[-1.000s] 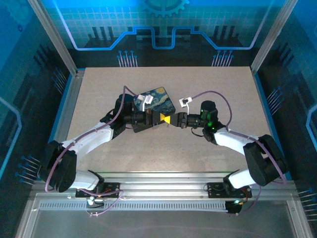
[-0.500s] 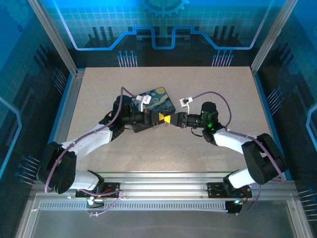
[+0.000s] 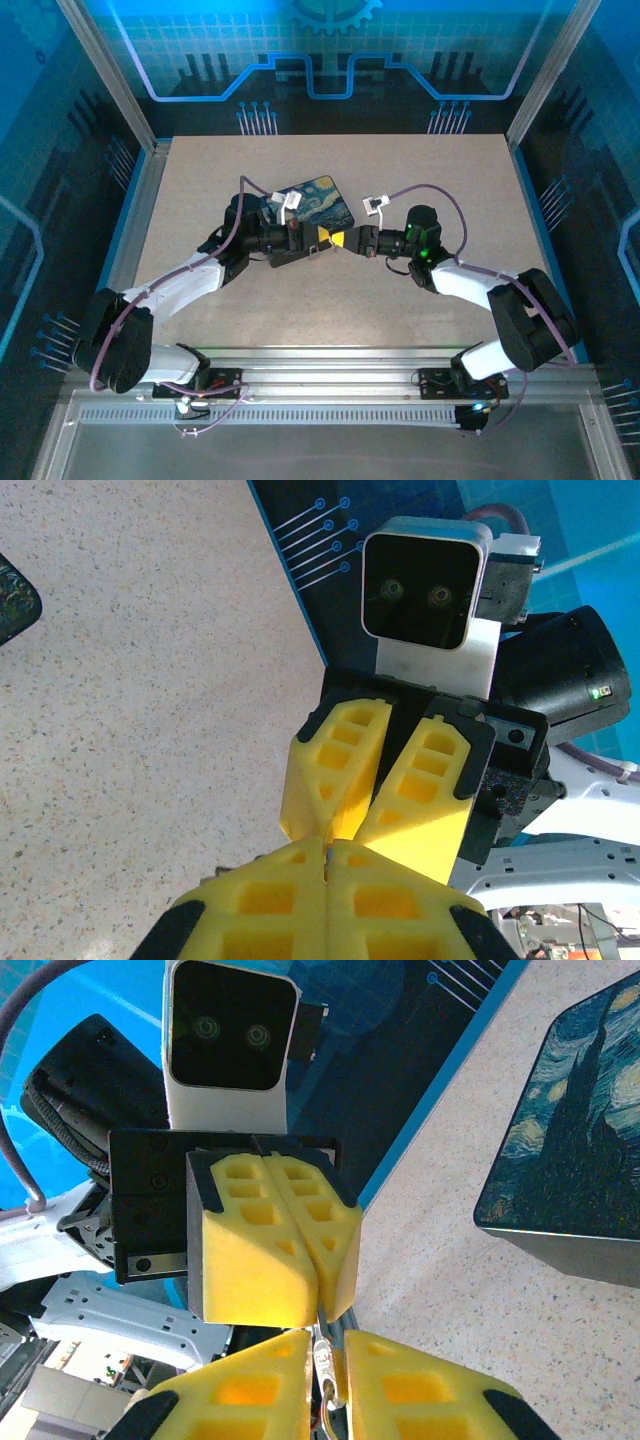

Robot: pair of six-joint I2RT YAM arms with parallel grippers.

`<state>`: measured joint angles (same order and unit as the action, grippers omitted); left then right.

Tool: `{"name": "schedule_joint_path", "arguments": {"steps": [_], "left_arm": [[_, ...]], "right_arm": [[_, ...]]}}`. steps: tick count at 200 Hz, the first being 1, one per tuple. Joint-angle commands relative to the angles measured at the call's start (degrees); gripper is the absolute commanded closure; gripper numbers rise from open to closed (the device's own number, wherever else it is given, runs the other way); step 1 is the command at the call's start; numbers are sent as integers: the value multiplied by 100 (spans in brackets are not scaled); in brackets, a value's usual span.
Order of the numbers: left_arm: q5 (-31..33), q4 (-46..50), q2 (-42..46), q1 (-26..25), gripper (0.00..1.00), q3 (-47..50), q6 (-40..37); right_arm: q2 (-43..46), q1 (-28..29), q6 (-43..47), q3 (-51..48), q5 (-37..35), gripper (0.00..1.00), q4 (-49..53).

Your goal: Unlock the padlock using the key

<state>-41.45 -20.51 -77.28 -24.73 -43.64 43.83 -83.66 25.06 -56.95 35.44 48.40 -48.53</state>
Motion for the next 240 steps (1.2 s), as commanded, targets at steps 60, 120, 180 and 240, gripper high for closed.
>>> {"name": "schedule_joint_path", "arguments": {"steps": [60,120,180,240], "left_arm": [[99,-476,125,96,100,185,275],[137,-782,77,127,100,279,485],[164,-1007,-16,128,100,371,620],[413,-541,52,178,61,361,425]], "right_arm": [[-120,25,-98,-10,37,86,-457],[-133,60,-97,7,7,88,-464],[-213,87,-119,27,-18,98,-568],[-170,-43,-16,9,-65,100,-281]]}}
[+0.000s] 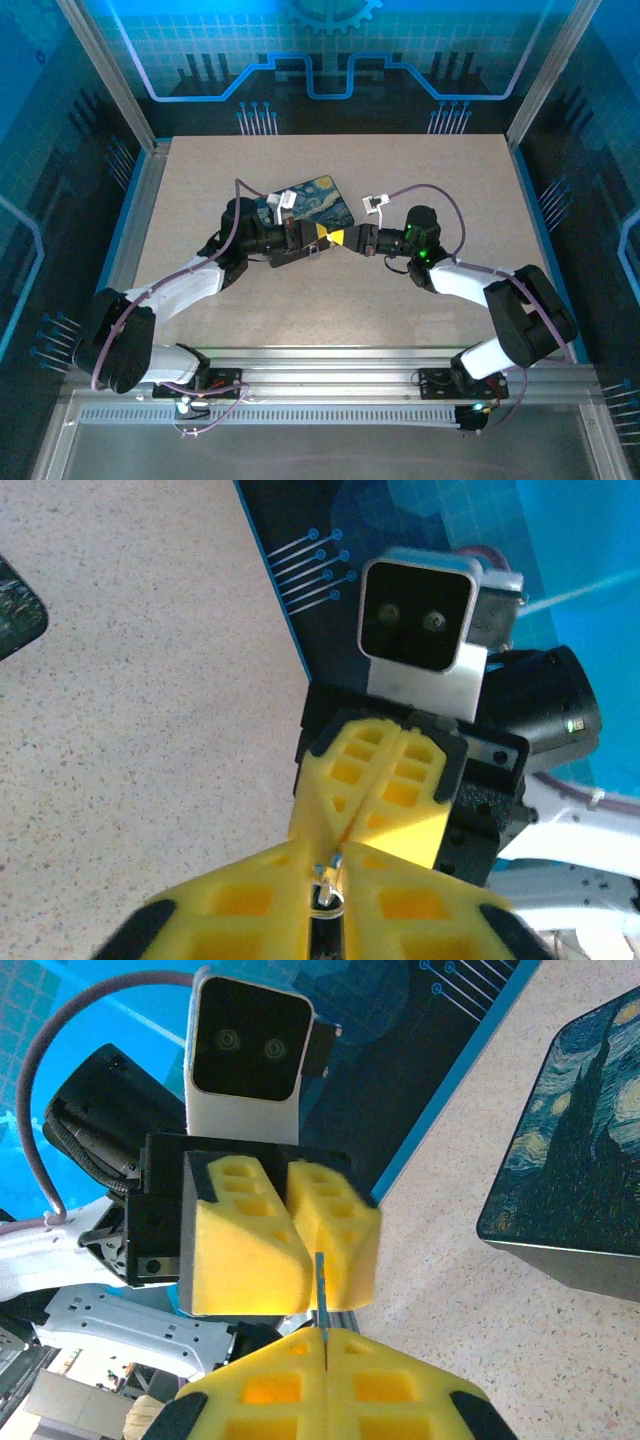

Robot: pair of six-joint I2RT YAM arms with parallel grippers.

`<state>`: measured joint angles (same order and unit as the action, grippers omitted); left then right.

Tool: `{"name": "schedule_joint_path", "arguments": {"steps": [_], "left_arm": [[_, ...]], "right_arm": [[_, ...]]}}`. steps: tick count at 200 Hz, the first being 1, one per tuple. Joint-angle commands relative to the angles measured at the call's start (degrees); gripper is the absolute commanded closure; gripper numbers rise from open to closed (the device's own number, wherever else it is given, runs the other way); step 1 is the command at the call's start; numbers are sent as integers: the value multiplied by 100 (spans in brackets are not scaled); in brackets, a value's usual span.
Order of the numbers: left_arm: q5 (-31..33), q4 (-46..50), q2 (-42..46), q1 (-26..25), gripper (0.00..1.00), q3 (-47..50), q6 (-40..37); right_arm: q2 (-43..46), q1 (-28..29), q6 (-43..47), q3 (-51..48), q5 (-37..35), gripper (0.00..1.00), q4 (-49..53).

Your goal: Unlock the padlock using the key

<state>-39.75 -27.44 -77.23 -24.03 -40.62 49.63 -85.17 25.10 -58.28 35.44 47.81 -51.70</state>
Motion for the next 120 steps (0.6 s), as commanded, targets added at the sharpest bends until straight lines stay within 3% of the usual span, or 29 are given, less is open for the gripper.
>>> {"name": "schedule_joint_path", "arguments": {"steps": [1,27,62,97,120], "left_arm": [[250,174,53,113,60,57,-164],[659,1042,235,127,39,-85,-511],[1657,2153,428,58,31,-135,-739],[4240,3754,471,-784,21,-362,-514],[5248,4132,97,-1330,21,-592,-340]], "right_arm": [[-14,-57,121,12,-7,100,50],[132,-148,502,87,49,100,771],[494,-293,1124,99,-115,100,1876],[809,-530,1623,110,-293,100,2870],[1005,-657,2038,206,-512,100,3670]]}}
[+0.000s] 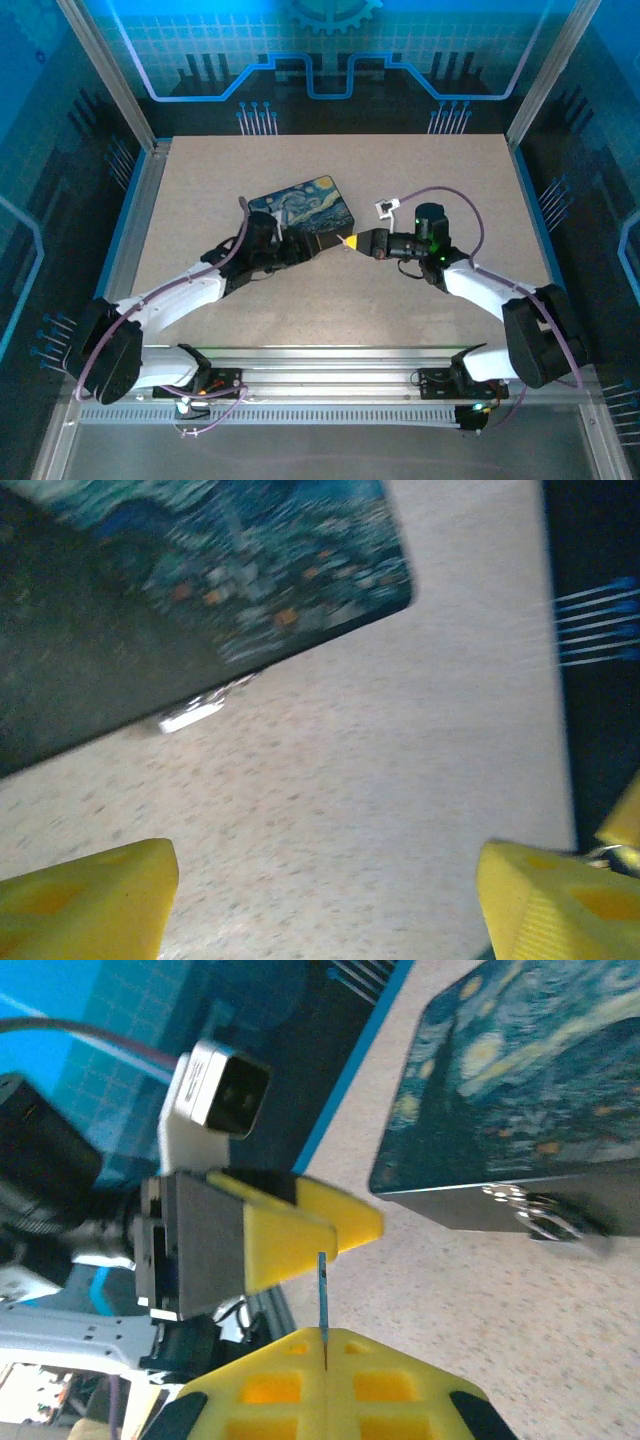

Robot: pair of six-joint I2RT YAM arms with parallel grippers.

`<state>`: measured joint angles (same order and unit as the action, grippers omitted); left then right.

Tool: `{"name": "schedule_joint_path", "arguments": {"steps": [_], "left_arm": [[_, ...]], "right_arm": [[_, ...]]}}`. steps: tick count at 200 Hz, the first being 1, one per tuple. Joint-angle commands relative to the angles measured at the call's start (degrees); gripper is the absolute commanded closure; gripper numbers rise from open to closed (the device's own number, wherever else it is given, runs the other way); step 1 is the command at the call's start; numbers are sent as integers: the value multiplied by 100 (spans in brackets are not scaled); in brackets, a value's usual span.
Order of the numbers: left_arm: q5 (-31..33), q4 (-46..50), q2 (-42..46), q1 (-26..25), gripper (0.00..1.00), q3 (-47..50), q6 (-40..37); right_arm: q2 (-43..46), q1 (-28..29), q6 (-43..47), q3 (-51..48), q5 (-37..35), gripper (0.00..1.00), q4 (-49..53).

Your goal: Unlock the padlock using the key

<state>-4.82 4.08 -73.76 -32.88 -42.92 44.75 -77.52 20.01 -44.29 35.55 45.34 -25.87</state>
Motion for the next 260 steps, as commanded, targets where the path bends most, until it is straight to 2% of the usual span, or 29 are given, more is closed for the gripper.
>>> {"name": "schedule_joint_path", "arguments": {"steps": [1,47,79,122,155,260], "left_arm": [[1791,990,-270,-468,21,-378,152],[2954,1113,-1267,-1202,22,-946,507],[3705,1579,-2075,-1439,25,-1686,714],[4366,2113,-3007,-1608,33,-2465,1119],[4631,2586,-3454,-1616,37,-2809,1589],[4915,2401,-4340,-1515,51,-3204,1777]], "right_arm": [[243,-152,649,197,-273,100,1142],[529,-563,848,172,-581,100,1927],[736,-849,774,-30,-789,100,2061],[909,-1090,843,-158,-753,100,2125],[1000,-1242,896,-132,-655,100,2191],[958,-1362,766,-380,-236,100,1692]]}}
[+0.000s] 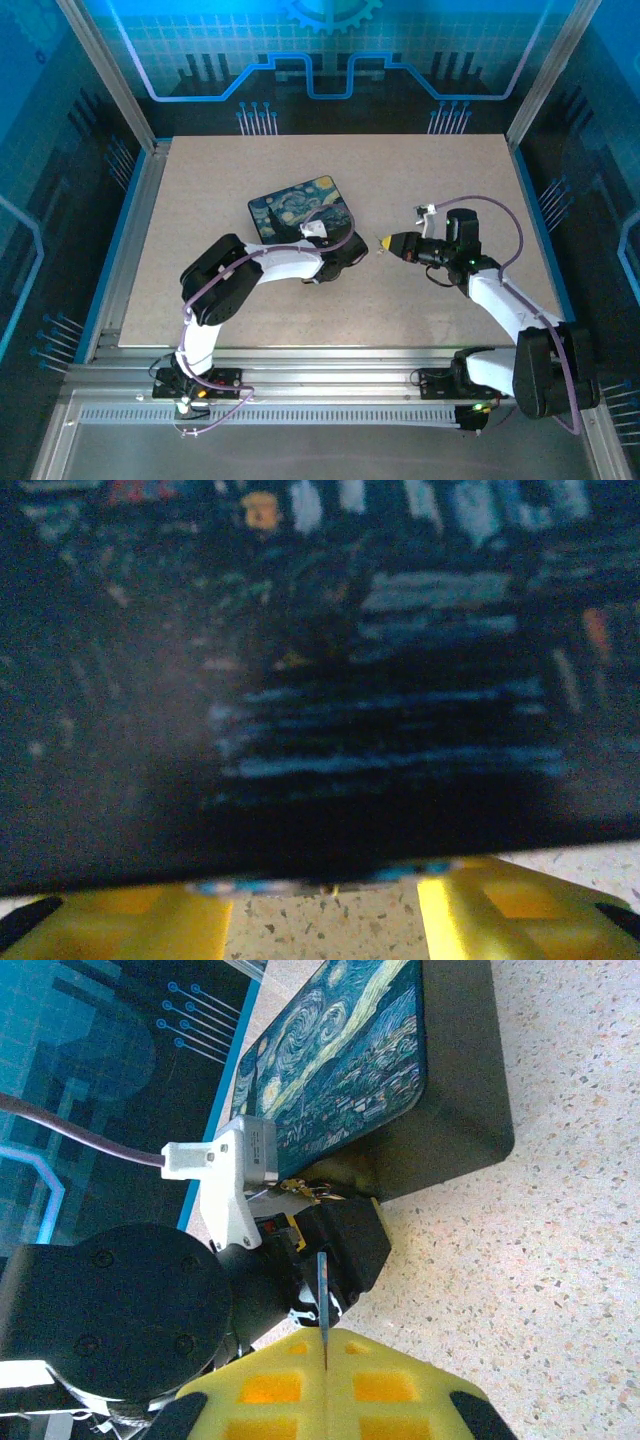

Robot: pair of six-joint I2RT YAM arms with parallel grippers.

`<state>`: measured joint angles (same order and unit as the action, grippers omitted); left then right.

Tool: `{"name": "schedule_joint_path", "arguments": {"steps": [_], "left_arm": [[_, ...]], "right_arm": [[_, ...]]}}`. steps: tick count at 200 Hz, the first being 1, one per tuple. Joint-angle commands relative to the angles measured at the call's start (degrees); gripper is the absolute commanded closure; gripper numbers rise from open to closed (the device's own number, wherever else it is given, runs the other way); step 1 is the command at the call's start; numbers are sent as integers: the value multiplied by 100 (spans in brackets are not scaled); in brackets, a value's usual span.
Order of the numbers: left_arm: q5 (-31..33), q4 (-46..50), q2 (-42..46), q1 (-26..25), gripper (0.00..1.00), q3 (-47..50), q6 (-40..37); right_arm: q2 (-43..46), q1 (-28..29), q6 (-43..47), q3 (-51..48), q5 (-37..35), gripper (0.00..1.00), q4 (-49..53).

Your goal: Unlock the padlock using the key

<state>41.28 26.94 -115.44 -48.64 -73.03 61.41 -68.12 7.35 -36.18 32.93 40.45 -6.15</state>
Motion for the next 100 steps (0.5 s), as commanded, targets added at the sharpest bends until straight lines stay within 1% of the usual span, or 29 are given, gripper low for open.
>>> {"name": "schedule_joint_path", "arguments": {"steps": [1,21,44,62,73,91,100], "left_arm": [[304,116,-181,63,51,-193,110],[346,113,-247,102,57,-211,86],[346,28,-297,136,69,-212,-58],[372,15,-304,145,72,-190,-143],[348,-14,-274,144,76,-156,-244],[184,-131,-134,145,83,-90,-551],[71,-137,-37,145,84,-64,-732]], "right_arm": [[18,-100,-46,-119,249,100,-280],[16,-85,-25,-123,299,100,-262],[35,-90,30,-128,289,100,-151],[51,-78,104,-129,235,100,-11],[46,-77,160,-123,210,100,88],[32,-33,238,-114,164,100,232],[27,28,295,-107,141,100,316]]}}
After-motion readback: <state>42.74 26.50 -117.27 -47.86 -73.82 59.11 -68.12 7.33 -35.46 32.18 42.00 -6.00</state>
